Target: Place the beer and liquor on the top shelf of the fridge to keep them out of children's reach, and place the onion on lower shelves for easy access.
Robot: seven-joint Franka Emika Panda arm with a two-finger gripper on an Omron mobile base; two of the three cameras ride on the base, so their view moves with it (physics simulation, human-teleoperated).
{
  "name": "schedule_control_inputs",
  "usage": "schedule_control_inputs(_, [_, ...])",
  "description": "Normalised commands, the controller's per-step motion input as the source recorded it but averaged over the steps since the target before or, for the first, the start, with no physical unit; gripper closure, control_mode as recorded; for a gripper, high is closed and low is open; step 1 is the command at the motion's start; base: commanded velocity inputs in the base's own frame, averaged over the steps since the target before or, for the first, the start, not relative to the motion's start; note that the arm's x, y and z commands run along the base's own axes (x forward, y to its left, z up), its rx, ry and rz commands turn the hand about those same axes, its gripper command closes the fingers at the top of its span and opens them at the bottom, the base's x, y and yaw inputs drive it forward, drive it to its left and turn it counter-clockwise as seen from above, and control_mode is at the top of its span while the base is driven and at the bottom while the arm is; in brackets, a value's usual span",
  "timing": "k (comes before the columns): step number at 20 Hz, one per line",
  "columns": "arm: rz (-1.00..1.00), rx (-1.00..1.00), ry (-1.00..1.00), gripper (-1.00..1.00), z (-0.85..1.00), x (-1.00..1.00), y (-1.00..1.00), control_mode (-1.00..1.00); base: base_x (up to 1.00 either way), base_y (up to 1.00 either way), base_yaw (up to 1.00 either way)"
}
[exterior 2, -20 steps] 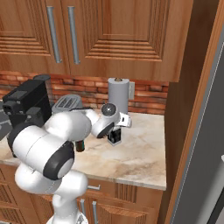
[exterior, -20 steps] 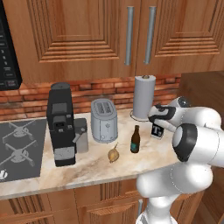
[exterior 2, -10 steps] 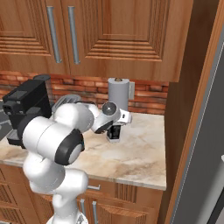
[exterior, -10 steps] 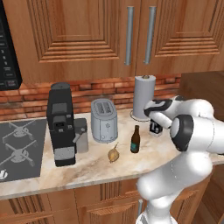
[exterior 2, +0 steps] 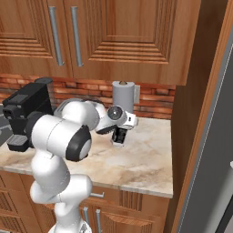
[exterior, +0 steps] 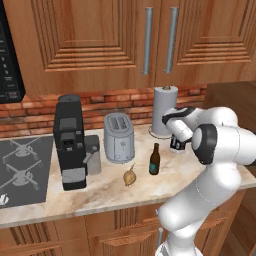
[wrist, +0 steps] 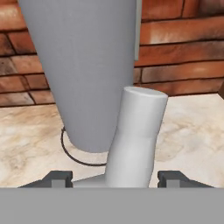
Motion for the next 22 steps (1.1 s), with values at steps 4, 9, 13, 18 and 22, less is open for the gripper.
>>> schedule_control_inputs(4, [0.00,0.00,0.00,1.00,0.00,0.02,0.00,-1.00,0.00,0.00,0.00])
schedule_control_inputs(9, [0.04,0.00,0.00,1.00,0.02,-0.02,0.00,-1.00,0.00,0.00,0.00])
schedule_control_inputs(13, [0.07,0.00,0.00,1.00,0.32,-0.24,-0.01,-1.00,0.00,0.00,0.00])
schedule_control_inputs(18, [0.07,0.00,0.00,1.00,0.59,-0.38,-0.02,-1.00,0.00,0.00,0.00])
schedule_control_inputs(22, [0.06,0.00,0.01,1.00,0.77,-0.45,0.00,-1.00,0.00,0.00,0.00])
